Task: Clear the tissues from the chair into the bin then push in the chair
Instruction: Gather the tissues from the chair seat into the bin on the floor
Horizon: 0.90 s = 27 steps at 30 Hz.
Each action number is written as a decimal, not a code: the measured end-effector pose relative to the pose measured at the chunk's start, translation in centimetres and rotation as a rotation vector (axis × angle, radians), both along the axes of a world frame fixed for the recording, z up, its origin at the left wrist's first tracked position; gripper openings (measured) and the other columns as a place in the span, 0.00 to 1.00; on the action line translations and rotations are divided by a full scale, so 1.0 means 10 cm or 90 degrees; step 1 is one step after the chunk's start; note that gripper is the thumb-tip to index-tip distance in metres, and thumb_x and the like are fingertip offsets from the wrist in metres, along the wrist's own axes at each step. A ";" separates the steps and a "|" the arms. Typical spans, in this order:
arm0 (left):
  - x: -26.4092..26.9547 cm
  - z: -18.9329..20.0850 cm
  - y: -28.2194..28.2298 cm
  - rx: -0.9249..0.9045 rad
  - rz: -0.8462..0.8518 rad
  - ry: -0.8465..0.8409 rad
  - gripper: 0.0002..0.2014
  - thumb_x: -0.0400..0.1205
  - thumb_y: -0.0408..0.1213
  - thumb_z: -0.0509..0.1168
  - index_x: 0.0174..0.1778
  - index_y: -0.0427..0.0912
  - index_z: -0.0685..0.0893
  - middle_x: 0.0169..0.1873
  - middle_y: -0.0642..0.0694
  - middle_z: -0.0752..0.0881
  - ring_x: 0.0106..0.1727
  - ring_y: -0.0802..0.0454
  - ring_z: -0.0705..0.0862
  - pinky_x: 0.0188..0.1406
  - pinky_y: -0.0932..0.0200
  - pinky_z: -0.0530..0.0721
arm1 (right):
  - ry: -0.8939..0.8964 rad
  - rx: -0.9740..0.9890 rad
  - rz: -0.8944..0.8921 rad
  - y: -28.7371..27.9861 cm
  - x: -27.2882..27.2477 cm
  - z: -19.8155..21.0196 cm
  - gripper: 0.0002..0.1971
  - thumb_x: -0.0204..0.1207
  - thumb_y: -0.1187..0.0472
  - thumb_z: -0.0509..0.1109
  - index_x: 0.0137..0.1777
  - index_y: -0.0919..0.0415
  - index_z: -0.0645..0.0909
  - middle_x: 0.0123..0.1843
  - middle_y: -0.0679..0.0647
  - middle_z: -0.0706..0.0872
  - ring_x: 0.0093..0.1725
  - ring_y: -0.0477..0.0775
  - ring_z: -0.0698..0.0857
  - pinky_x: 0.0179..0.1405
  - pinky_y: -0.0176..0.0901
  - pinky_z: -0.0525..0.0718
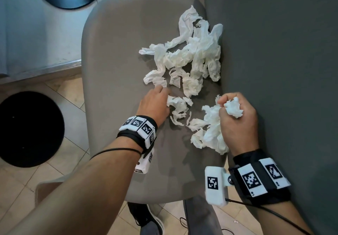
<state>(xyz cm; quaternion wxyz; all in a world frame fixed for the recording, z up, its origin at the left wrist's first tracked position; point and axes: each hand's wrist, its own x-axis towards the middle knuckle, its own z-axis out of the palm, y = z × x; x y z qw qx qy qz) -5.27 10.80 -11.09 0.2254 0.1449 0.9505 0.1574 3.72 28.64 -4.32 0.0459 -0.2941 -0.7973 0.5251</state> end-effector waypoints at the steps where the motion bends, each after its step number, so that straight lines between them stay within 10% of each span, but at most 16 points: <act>1: 0.00 0.01 -0.03 0.011 0.016 -0.002 0.17 0.78 0.29 0.66 0.64 0.40 0.79 0.56 0.44 0.79 0.55 0.43 0.80 0.50 0.50 0.80 | -0.003 -0.017 -0.006 -0.02 -0.01 0.02 0.10 0.65 0.67 0.61 0.39 0.52 0.80 0.39 0.46 0.86 0.38 0.49 0.82 0.39 0.43 0.79; 9: 0.13 0.26 -0.32 0.191 0.292 0.034 0.09 0.86 0.42 0.60 0.43 0.43 0.76 0.42 0.46 0.77 0.43 0.47 0.75 0.39 0.59 0.63 | -0.054 -0.030 0.063 -0.14 -0.02 -0.02 0.09 0.66 0.62 0.73 0.34 0.60 0.73 0.28 0.46 0.76 0.30 0.49 0.74 0.32 0.46 0.75; 13: 0.34 0.49 -0.53 0.284 0.446 0.029 0.07 0.76 0.39 0.67 0.33 0.45 0.79 0.34 0.44 0.81 0.35 0.47 0.79 0.35 0.58 0.74 | -0.093 -0.037 0.097 -0.27 -0.04 -0.03 0.12 0.64 0.72 0.66 0.30 0.61 0.64 0.27 0.46 0.67 0.30 0.47 0.65 0.30 0.45 0.66; 16: 0.50 0.67 -0.69 0.422 0.599 -0.045 0.04 0.72 0.38 0.69 0.39 0.53 0.83 0.39 0.42 0.87 0.37 0.46 0.88 0.37 0.50 0.87 | -0.092 -0.030 0.123 -0.43 -0.09 -0.01 0.12 0.67 0.74 0.64 0.31 0.62 0.65 0.30 0.50 0.69 0.31 0.56 0.70 0.33 0.51 0.72; 21: 0.72 0.89 -1.01 0.552 0.765 -0.100 0.11 0.77 0.20 0.60 0.42 0.37 0.86 0.30 0.44 0.86 0.25 0.49 0.79 0.25 0.56 0.81 | -0.057 0.001 0.194 -0.78 -0.22 0.06 0.07 0.67 0.70 0.58 0.31 0.62 0.65 0.31 0.62 0.71 0.33 0.53 0.69 0.33 0.54 0.71; 27: 1.11 0.92 -1.50 0.546 0.831 -0.058 0.06 0.83 0.33 0.63 0.43 0.45 0.83 0.30 0.46 0.90 0.22 0.57 0.79 0.21 0.64 0.74 | -0.024 0.057 0.257 -1.41 -0.33 0.21 0.10 0.70 0.75 0.59 0.34 0.60 0.68 0.30 0.49 0.72 0.31 0.47 0.68 0.31 0.38 0.70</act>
